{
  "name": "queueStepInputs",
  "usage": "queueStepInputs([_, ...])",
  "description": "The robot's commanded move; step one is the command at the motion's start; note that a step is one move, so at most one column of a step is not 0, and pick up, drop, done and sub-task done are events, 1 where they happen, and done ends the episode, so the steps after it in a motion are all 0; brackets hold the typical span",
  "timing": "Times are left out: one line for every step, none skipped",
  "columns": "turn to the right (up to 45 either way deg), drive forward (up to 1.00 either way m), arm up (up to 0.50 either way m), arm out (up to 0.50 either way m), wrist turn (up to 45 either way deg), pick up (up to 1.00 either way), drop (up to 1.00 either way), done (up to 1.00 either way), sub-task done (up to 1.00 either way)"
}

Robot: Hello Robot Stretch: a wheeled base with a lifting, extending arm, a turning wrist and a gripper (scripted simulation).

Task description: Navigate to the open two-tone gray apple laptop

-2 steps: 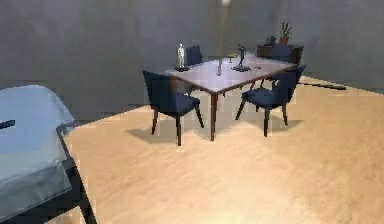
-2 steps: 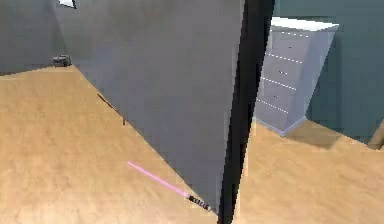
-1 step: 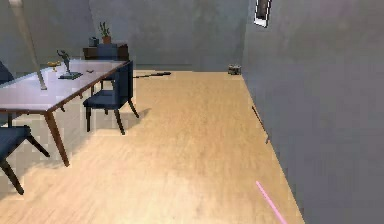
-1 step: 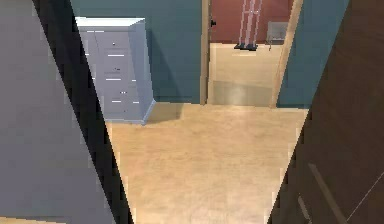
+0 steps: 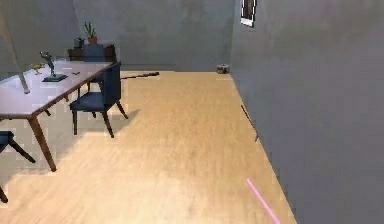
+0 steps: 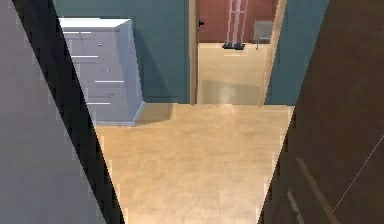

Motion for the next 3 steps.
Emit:
queueStepInputs([0.0, 0.15, 0.0, 0.0, 0.0, 0.0, 0.0, 0.0, 0.0])
queueStepInputs([-45.0, 0.0, 0.0, 0.0, 0.0, 0.0, 0.0, 0.0, 0.0])
queueStepInputs([-24.0, 0.0, 0.0, 0.0, 0.0, 0.0, 0.0, 0.0, 0.0])
